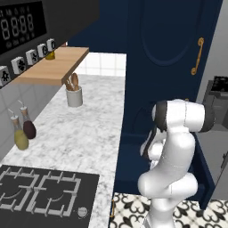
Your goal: Take a straw from the drawer in front and place it inside the glass cup on the dining counter.
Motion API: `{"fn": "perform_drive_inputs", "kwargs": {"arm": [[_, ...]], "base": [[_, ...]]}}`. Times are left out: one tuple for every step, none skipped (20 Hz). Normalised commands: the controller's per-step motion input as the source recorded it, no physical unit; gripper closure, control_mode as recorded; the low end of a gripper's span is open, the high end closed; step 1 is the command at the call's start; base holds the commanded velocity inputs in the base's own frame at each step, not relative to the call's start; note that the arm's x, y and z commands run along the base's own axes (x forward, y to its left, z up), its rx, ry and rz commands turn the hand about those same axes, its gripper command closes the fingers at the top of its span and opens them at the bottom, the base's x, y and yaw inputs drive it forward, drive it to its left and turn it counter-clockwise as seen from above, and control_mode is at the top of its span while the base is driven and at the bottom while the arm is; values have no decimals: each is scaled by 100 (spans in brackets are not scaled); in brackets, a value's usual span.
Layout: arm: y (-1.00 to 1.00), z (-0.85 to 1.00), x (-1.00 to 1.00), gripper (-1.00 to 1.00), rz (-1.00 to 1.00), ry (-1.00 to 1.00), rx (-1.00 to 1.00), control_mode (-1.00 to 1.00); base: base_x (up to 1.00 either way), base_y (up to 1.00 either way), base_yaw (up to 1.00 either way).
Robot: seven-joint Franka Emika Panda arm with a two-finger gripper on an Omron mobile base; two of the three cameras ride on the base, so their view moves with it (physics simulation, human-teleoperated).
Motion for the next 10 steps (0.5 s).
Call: {"fn": "perform_drive_inputs", "kwargs": {"arm": [[0,100,-22,100,-23,-13,4,-100],[0,100,-21,100,-25,-14,2,-100],[0,100,-16,100,-25,-12,3,-100],[0,100,-9,100,-28,-11,2,-100],[0,100,-1,100,-29,-9,1,-100],[0,100,0,100,-29,-6,0,-100],[0,100,0,100,-29,-3,0,-100],[0,100,0,100,-28,-3,0,-100],[0,100,4,100,-27,0,0,-100],[0,100,10,100,-26,0,1,-100]], "base": [[0,0,0],[0,0,0],[0,0,0],[0,0,0],[0,0,0],[0,0,0],[0,0,0],[0,0,0],[0,0,0],[0,0,0]]}}
